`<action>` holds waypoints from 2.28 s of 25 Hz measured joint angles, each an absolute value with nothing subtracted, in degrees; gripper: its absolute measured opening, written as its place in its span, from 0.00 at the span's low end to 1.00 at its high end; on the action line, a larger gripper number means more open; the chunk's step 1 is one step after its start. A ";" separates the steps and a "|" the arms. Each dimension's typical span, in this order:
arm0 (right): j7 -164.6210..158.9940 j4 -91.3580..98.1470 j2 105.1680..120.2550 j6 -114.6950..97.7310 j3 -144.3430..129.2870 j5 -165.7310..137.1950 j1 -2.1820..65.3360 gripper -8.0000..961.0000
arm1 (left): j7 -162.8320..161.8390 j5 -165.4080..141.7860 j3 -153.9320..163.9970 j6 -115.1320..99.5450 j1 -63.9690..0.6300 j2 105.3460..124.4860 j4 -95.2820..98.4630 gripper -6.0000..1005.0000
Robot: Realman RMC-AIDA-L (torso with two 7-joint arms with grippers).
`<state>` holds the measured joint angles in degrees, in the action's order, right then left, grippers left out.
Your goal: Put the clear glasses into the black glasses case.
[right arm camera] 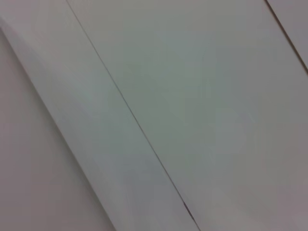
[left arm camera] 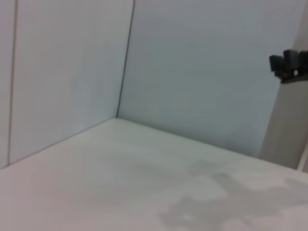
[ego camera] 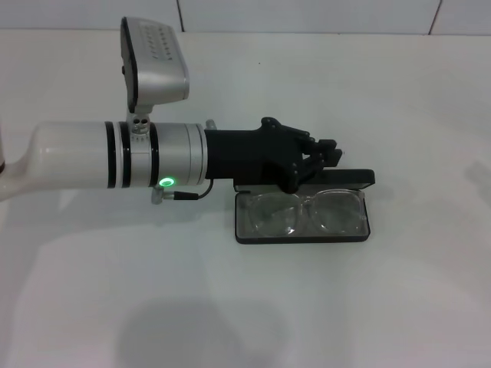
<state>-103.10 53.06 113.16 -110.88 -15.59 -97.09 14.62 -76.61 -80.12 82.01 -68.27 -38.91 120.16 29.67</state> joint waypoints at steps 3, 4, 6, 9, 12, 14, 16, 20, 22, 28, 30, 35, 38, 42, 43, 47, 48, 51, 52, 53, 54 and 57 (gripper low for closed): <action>-102.36 51.92 113.00 -110.36 -15.66 -98.56 16.16 0.22 | -76.36 -80.19 82.03 -67.04 -38.91 120.15 29.36 0.15; -102.34 51.87 112.96 -110.36 -15.71 -99.02 16.53 0.22 | -76.33 -80.19 82.04 -66.61 -38.91 120.15 29.33 0.15; -102.38 51.85 112.90 -110.35 -15.90 -99.87 17.19 0.22 | -76.39 -80.26 82.06 -66.04 -38.95 120.15 29.28 0.15; -102.48 51.83 112.64 -110.35 -16.10 -100.71 17.78 0.22 | -76.39 -80.31 82.08 -66.00 -38.96 120.14 28.93 0.16; -102.49 51.81 112.59 -110.10 -16.08 -100.76 17.81 0.22 | -76.36 -80.44 82.09 -65.96 -38.96 120.07 28.17 0.17; -102.48 51.79 112.59 -109.84 -16.09 -100.77 17.82 0.23 | -76.32 -80.50 82.09 -65.91 -39.05 120.05 27.49 0.17; -102.43 51.77 112.64 -109.79 -16.12 -100.78 17.83 0.23 | -76.21 -80.53 82.09 -65.86 -39.30 120.05 26.77 0.18; -102.27 51.00 112.62 -109.81 -16.11 -100.81 17.84 0.23 | -76.14 -80.61 82.40 -65.37 -40.28 120.05 25.12 0.19; -102.21 50.52 112.55 -109.92 -16.10 -100.82 17.84 0.23 | -76.12 -80.66 82.92 -65.11 -40.45 120.06 24.77 0.19; -102.05 50.29 112.67 -110.20 -16.08 -100.82 17.39 0.23 | -76.11 -80.60 85.03 -64.71 -40.52 120.06 24.47 0.20; -102.04 50.28 112.69 -110.27 -16.10 -100.82 17.31 0.23 | -76.17 -80.63 86.40 -64.96 -40.52 120.06 24.52 0.21; -102.04 50.24 112.81 -110.85 -16.17 -100.82 17.21 0.24 | -76.13 -80.43 90.00 -65.02 -40.03 120.17 25.43 0.22; -102.02 49.86 112.86 -111.11 -16.17 -100.81 17.04 0.24 | -76.05 -80.30 92.82 -65.08 -39.82 120.22 26.86 0.23; -101.85 48.50 112.60 -111.86 -16.17 -100.81 16.88 0.24 | -76.02 -80.17 94.96 -65.53 -38.75 120.29 29.33 0.24; -101.77 48.34 112.57 -111.98 -16.17 -100.81 16.84 0.24 | -76.02 -80.15 95.08 -65.60 -38.18 120.29 30.03 0.24; -101.30 48.17 112.55 -113.18 -16.21 -100.83 16.51 0.24 | -76.02 -80.11 95.14 -67.48 -35.86 120.27 33.22 0.25; -101.06 48.16 112.53 -113.68 -16.22 -100.96 16.46 0.24 | -76.06 -80.09 95.13 -68.69 -35.10 120.23 34.79 0.25; -98.35 48.16 112.43 -117.22 -16.44 -103.24 16.69 0.25 | -77.27 -79.13 94.69 -72.72 -30.77 120.00 42.85 0.26; -96.17 48.16 112.45 -119.29 -16.88 -104.26 16.91 0.25 | -77.88 -78.57 94.43 -74.30 -28.99 119.87 45.94 0.26; -94.23 48.16 112.56 -120.82 -17.38 -104.75 16.97 0.25 | -78.71 -78.23 93.90 -75.98 -27.03 119.69 49.22 0.26; -91.91 48.16 112.83 -122.03 -18.10 -104.99 16.77 0.25 | -80.27 -77.92 92.96 -77.95 -25.37 119.55 52.31 0.26; -85.18 48.13 114.25 -123.28 -22.53 -104.59 15.55 0.25 | -86.15 -78.15 88.79 -84.22 -20.74 119.31 60.80 0.27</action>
